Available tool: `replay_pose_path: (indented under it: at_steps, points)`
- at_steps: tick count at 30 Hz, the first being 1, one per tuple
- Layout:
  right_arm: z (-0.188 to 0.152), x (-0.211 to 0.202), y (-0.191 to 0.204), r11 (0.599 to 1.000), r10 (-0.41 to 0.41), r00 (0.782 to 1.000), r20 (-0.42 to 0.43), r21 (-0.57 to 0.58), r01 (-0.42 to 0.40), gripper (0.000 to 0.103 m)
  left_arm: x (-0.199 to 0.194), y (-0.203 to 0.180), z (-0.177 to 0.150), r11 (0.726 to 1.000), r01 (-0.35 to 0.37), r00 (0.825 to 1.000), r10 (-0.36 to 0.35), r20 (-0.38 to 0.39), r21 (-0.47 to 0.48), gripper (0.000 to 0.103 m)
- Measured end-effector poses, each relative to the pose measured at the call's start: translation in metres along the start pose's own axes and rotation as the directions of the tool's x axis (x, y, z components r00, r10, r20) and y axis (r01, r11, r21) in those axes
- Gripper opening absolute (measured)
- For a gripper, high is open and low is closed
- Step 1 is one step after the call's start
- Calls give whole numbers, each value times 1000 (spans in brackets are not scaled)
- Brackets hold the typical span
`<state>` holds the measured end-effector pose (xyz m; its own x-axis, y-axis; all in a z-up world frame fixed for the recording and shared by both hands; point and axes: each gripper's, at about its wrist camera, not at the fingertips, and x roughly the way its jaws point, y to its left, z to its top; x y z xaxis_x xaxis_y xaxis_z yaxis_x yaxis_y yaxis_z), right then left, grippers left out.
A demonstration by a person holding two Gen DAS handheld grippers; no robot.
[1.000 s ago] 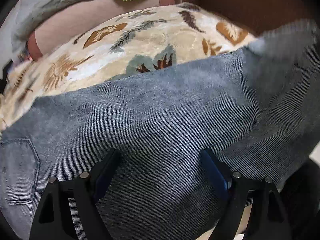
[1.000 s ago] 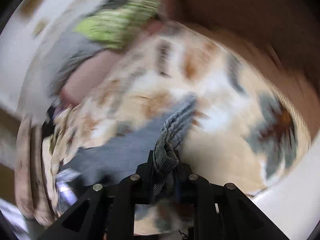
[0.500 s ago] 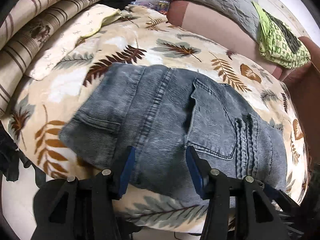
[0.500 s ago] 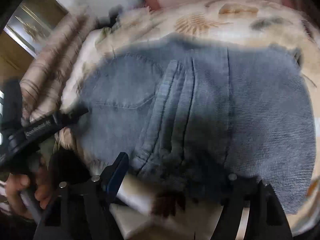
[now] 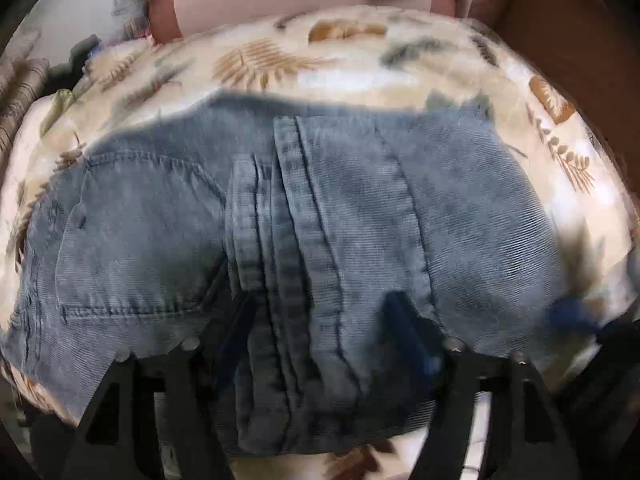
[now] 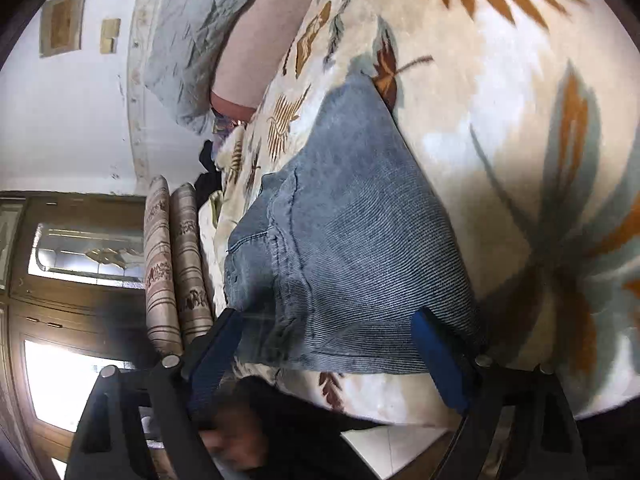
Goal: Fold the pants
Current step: 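Fold the jeans over with the right gripper toward the left gripper and release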
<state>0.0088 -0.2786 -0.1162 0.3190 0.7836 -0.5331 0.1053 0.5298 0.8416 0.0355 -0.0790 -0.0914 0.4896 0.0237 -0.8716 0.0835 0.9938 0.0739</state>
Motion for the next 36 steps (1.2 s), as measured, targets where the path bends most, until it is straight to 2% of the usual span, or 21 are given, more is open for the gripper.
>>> replay_pose_path:
  at_steps: [1,2,4,7,9,10,11,12,14,16,17,19,21,24,26,28,29,31,33,36]
  points:
    - [4,-6,8,999,-19,1000,15,-34,20,89,-1,-3,-1,999,-27,1000,27,4,28,82]
    - [8,-13,17,997,-30,999,29,-72,32,89,-1,-1,0,1000,-17,1000,17,-2,20,82]
    - [29,-24,37,992,7,999,32,-126,-3,89,3,6,1,1000,11,1000,-12,-21,-11,86]
    - [62,-11,53,988,37,999,3,-148,-36,89,6,11,4,1000,20,1000,-20,-11,-9,87]
    - [93,22,49,993,59,998,-29,-97,-61,89,7,12,2,1000,18,1000,-18,-6,-10,88]
    - [103,32,42,995,31,999,-37,-90,-34,89,5,11,1,1000,19,1000,-19,-8,-13,88]
    - [116,48,30,996,-44,998,-43,-76,40,89,6,13,2,1000,26,1000,-26,-13,-16,88]
    - [128,66,9,994,-112,992,-54,-13,112,89,7,9,2,999,32,999,-32,-15,-16,88]
    - [131,59,5,997,-69,997,-37,20,70,90,5,16,4,996,82,997,-82,-12,-33,87]
    - [122,43,25,995,-85,996,-3,-51,85,89,-5,26,3,988,129,992,-130,-2,-82,87]
    - [114,32,35,991,-102,995,16,-90,103,89,-16,38,2,979,161,987,-158,33,-124,87]
    - [88,8,47,988,-71,997,18,-137,73,89,-35,59,-2,969,171,983,-155,97,-181,87]
    - [61,-3,54,984,-31,999,-21,-175,27,90,-53,91,-11,952,158,981,-122,150,-263,87]
    - [30,-1,40,980,-46,997,-67,-196,32,91,-66,139,-27,907,125,985,-65,160,-402,87]
    - [23,26,9,977,-161,979,-126,-162,140,89,-68,168,-40,872,103,989,-40,139,-479,87]
    - [24,16,6,989,-114,990,-79,-100,106,89,-70,190,-53,838,90,992,-29,121,-539,87]
    - [25,11,17,986,-125,990,-66,-122,117,89,-72,201,-60,816,91,992,-21,128,-571,87]
    - [22,1,42,972,-132,991,-29,-197,124,89,-73,214,-70,792,80,992,-4,126,-605,87]
    - [9,-1,65,974,-41,996,-74,-226,24,89,-71,226,-79,766,70,993,8,119,-638,87]
    - [-10,22,74,972,56,982,-181,-214,-95,90,-67,233,-86,734,75,995,-8,102,-675,87]
